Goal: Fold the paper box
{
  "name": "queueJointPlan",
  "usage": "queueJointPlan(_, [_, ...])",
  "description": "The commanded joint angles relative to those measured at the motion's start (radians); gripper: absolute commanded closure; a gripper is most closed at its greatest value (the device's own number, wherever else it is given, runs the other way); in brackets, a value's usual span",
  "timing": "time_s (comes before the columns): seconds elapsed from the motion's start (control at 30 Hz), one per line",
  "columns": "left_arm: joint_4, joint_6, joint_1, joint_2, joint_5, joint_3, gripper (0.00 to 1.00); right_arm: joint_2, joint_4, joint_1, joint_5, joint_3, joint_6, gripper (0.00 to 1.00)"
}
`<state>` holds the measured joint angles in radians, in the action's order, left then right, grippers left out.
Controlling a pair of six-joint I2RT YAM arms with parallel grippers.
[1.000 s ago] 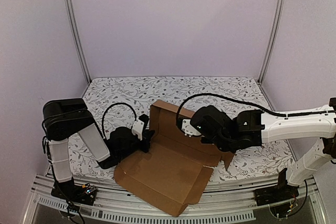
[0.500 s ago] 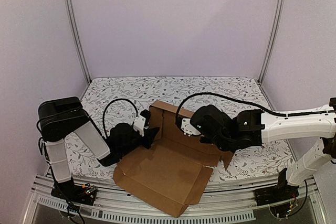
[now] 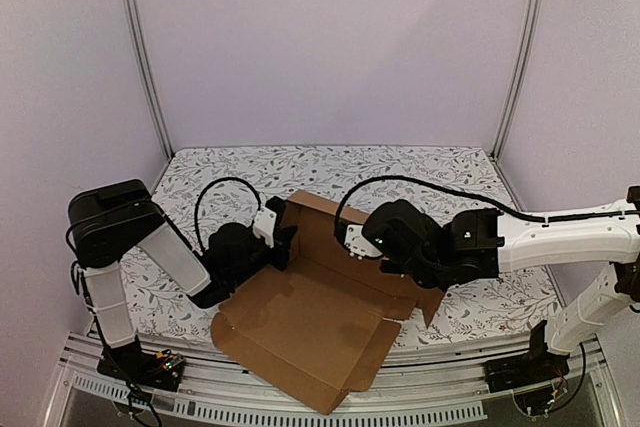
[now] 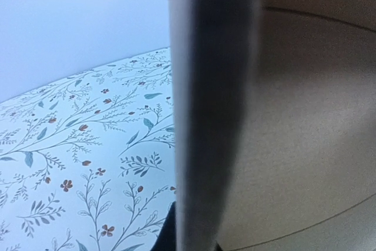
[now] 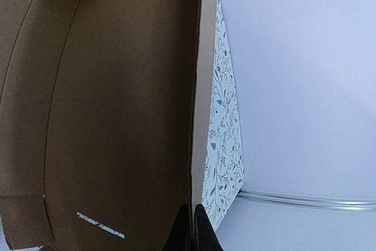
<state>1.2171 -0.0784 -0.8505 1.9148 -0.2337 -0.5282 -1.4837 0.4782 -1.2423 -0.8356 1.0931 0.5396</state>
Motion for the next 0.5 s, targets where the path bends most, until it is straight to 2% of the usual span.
queueJointPlan(0.0, [0.047, 0.011, 0.0, -0.008, 0.077, -0.027, 1.0, -0.014, -0.004, -0.011, 0.087, 0.014, -0.04, 1.0])
queueJointPlan(0.07, [0.054, 0.012, 0.002, -0.006, 0.088, -0.03, 1.0, -0.026, -0.005, -0.013, 0.083, 0.02, -0.052, 0.95])
queueJointPlan(0.2, [0.059, 0.017, 0.002, -0.007, 0.109, -0.038, 1.0, -0.036, -0.02, -0.018, 0.13, 0.038, -0.077, 0.78])
queueJointPlan(0.3, [0.096, 0.024, 0.002, 0.01, 0.119, -0.029, 1.0, -0.024, -0.021, -0.019, 0.202, 0.063, -0.078, 0.6])
queueJointPlan(0.47, [0.117, 0.016, 0.002, 0.023, 0.14, -0.019, 1.0, 0.037, -0.001, -0.015, 0.415, 0.113, -0.095, 0.42])
